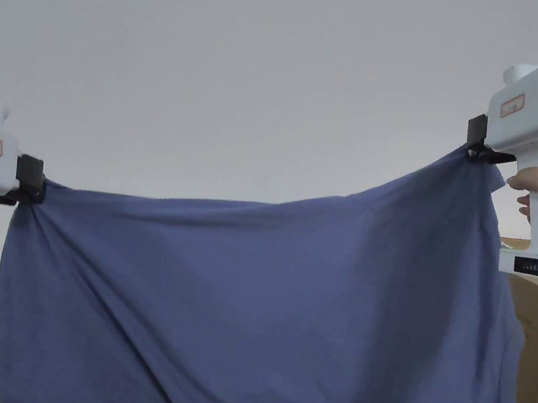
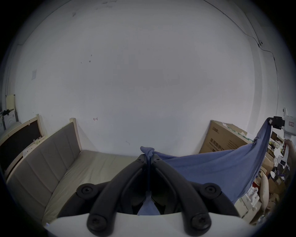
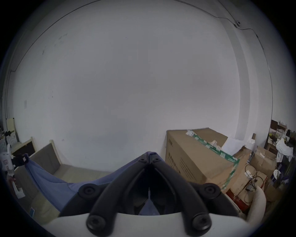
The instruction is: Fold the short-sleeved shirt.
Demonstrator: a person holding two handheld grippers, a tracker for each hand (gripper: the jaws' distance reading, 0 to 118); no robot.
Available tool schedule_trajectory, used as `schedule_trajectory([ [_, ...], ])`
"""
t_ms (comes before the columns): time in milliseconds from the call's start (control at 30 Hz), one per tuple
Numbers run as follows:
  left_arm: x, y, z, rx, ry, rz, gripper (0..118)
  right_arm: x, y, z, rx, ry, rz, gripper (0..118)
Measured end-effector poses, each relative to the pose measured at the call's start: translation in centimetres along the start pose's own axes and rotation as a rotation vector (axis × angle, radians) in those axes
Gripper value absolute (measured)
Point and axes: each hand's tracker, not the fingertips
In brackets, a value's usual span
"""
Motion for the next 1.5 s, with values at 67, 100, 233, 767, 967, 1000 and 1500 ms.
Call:
schedule_trajectory([
  [67,0.2,0.7,-1.8,0.065,0.027,-0.004,2,-0.5,0.4,-1.5,0.066,-0.016,-0.019,0],
  [100,0.3,1.1,-2.7,0.088,0.037,-0.004,2,-0.9,0.5,-2.4,0.093,-0.034,-0.019,0],
  [233,0.8,0.7,-5.0,0.21,0.079,-0.022,2,-1.8,-0.7,-4.2,0.212,-0.097,-0.013,0],
  [767,-3.1,-39.6,-9.1,-0.511,0.042,0.189,2,0.9,-49.9,-4.4,-0.667,0.003,-0.102,0],
  [967,-7.0,-48.9,1.5,-0.756,-0.022,0.097,2,5.9,-59.9,7.8,-0.894,0.122,-0.027,0],
  [1000,-7.4,-49.4,3.4,-0.77,-0.028,0.06,2,6.8,-60.1,10.0,-0.909,0.15,-0.018,0],
  [1500,-8.0,-51.2,17.3,-0.93,-0.122,-0.155,3,10.4,-60.2,21.7,-1.126,0.242,0.061,0],
])
